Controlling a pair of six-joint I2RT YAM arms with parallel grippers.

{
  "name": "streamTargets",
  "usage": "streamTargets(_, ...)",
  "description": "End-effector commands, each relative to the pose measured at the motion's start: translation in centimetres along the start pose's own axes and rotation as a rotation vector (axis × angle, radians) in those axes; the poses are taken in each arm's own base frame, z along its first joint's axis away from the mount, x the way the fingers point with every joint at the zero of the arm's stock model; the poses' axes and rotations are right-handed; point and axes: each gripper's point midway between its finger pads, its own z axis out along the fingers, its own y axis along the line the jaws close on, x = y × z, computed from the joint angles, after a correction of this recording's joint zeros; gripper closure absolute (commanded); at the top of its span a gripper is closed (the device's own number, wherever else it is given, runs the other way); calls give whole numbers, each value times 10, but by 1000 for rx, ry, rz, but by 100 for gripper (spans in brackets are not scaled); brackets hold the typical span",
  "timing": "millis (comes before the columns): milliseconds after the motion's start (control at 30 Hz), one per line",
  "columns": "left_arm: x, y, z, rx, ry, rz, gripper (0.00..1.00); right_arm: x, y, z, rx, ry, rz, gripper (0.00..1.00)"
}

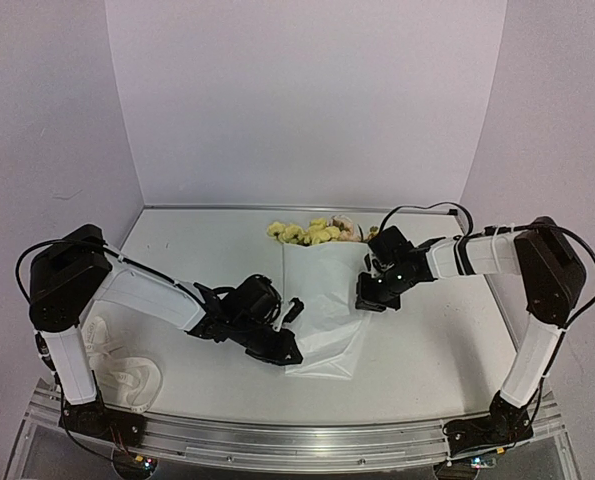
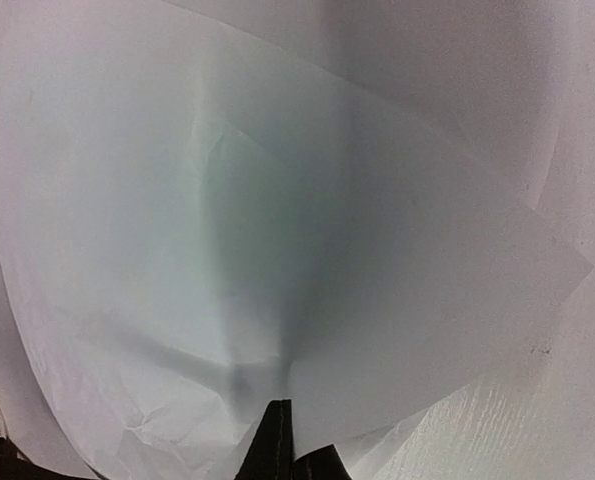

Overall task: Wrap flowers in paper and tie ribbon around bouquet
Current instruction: Adjust the folded bouquet at the center of the board.

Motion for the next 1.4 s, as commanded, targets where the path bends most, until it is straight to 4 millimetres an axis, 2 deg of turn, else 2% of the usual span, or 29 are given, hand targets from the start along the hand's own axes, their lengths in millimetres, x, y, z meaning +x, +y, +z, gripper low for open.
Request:
streamTargets(0, -9, -11, 5, 32, -2, 16, 89, -6, 2, 6, -4, 25, 6, 100)
streamTargets(133, -11, -13, 11, 43, 11, 18, 90, -4, 4, -2, -4, 35, 9, 97)
streamTargets(300, -15, -18, 12, 53, 9, 25, 90, 1, 7, -27, -10, 44, 12, 77)
streamTargets(433, -15, -19, 12, 57, 10, 27, 90, 12, -1, -41, -1, 42, 35, 62)
streamTargets(600, -13, -18, 14, 61, 18, 23, 91, 28, -8, -35, -13, 66, 75, 49)
streamTargets(800, -13, -19, 14, 68, 18, 26, 91, 27, -6, -21, -49, 54, 112, 41)
streamTargets(933, -14, -21, 12, 67, 16, 31, 91, 26, -11, -11, -40, 35, 125, 40)
streamTargets(1067, -15, -22, 13, 70, 16, 31, 91, 25, -15, 1, -33, 33, 149, 46)
streamTargets(1300, -19, -25, 12, 77, 10, 35, 91, 21, -24, 12, -32, 6, 186, 65)
streamTargets(1367, -20, -27, 11, 81, 7, 37, 91, 20, -19, 13, -47, 13, 182, 76)
